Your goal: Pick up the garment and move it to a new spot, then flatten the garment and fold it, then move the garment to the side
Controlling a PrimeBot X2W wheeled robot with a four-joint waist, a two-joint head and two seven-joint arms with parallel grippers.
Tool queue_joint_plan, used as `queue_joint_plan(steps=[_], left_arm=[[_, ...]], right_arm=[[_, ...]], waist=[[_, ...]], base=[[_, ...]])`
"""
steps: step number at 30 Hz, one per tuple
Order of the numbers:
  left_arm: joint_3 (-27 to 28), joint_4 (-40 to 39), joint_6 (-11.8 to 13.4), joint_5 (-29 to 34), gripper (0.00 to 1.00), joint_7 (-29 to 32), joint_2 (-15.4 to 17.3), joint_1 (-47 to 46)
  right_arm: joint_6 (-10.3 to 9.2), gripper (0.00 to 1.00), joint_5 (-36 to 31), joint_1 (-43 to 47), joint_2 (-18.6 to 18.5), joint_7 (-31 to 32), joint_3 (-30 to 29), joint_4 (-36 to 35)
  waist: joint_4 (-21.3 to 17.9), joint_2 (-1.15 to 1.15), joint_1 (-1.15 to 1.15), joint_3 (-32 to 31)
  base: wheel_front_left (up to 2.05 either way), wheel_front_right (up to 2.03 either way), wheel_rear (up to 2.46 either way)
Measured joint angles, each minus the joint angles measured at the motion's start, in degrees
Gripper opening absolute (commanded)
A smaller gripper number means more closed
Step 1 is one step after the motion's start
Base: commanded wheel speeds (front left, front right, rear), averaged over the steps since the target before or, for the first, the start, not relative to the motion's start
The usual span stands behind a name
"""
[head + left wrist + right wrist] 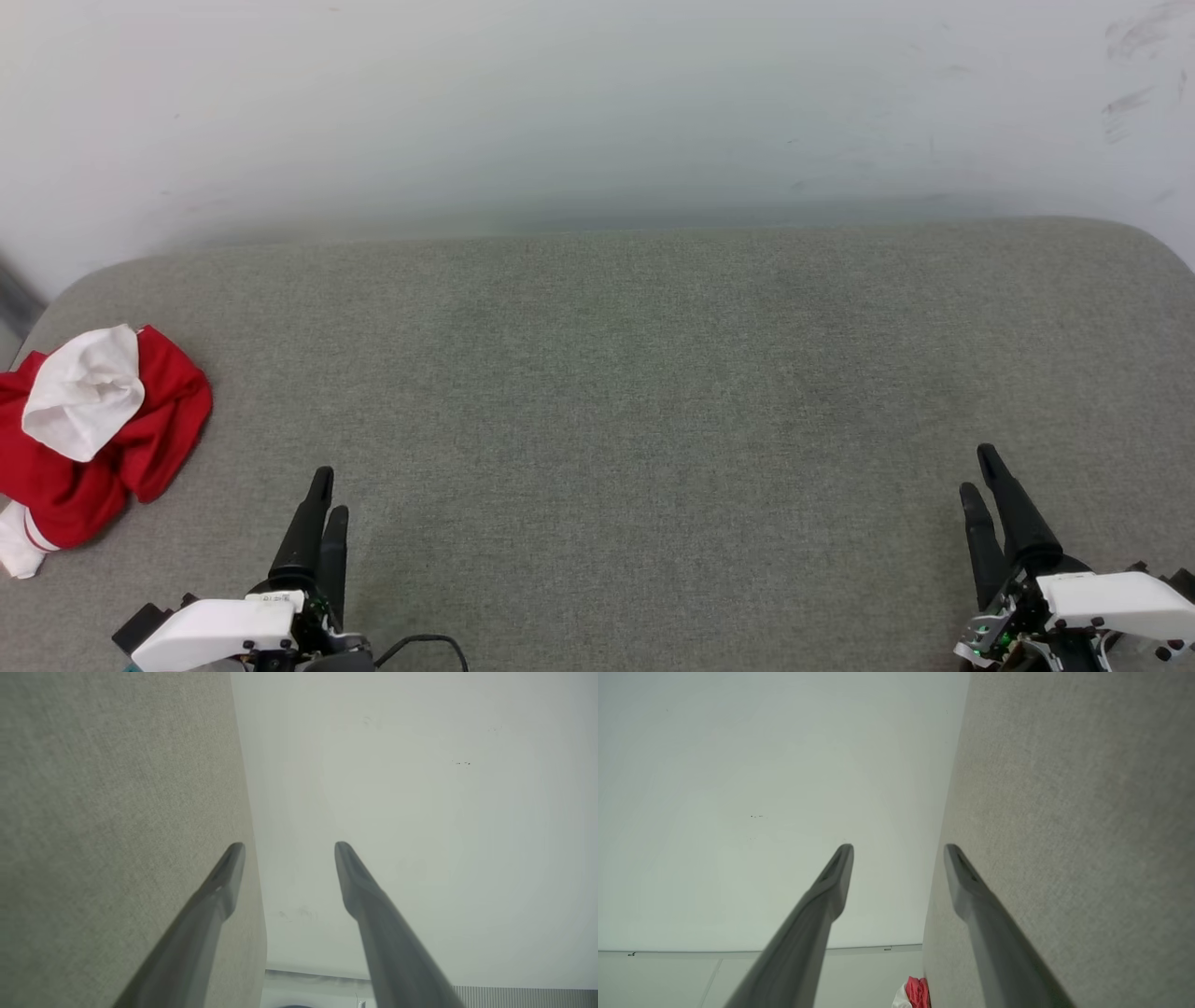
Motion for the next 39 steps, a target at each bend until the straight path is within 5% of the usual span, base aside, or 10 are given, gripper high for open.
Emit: queue_joint_plan(steps=[11,27,39], left_arm=[[0.18,-1.71,0.00,2.94,1.00,-2.85,-0.01,1.36],[4.69,-5.24,0.00,20.49,1.00,-6.42,0.02,1.75],[2.41,-13.99,5.65,37.53,1.00,-8.68,0.02,2.89]], right_arm=[[0.00,1.00,-7.39,0.97,0.01,-2.81,0.97,-0.64],[0.00,1.00,-30.32,0.97,0.03,-6.35,0.62,-4.78],[0.00,1.00,-47.63,1.02,0.04,-8.79,1.02,-10.16]], waist=[[-0.02,0.00,0.00,-0.12],[-0.22,0.00,0.00,-0.13],[-0.33,0.00,0.00,0.01]], base=[[0.00,0.00,0.00],[0.00,0.00,0.00],[0.00,0.00,0.00]])
